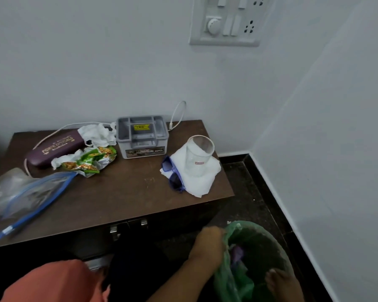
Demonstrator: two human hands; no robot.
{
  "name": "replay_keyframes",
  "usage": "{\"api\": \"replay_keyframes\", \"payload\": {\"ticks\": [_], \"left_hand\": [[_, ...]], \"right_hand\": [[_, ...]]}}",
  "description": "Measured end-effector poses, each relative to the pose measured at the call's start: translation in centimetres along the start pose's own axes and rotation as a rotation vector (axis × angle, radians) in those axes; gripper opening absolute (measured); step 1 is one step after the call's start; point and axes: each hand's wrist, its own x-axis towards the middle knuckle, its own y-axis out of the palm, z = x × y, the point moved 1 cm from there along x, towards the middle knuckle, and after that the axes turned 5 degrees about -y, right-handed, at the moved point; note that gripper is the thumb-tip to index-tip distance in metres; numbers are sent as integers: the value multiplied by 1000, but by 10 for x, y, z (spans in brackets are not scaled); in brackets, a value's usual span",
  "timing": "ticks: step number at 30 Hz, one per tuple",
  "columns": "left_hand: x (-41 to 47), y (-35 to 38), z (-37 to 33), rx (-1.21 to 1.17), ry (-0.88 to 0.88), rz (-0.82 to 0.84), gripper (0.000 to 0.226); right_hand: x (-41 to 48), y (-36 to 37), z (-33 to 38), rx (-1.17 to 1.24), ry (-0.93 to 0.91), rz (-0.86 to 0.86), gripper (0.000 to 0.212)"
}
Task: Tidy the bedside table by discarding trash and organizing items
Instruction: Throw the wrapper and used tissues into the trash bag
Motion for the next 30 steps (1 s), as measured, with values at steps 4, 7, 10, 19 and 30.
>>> {"api": "replay_keyframes", "payload": {"ticks": [4,7,10,19,30], "left_hand": [[-21,-57,0,-309,97,-251,37],[-45,-112,12,-431,155,-497,31],[-69,-169,40,-543,139,-772,29],[-46,-240,150,-809,-314,-951,51],[-24,-240,163,-1193,-384,-730,47]], "right_hand": [[-27,50,46,110,-99,190,13],[-65,99,84,101,-330,351,13],[-119,150,123,84,-535,482,12],[-171,335,145,-325,-762,591,42],[-175,409,133,-401,-653,505,12]]}}
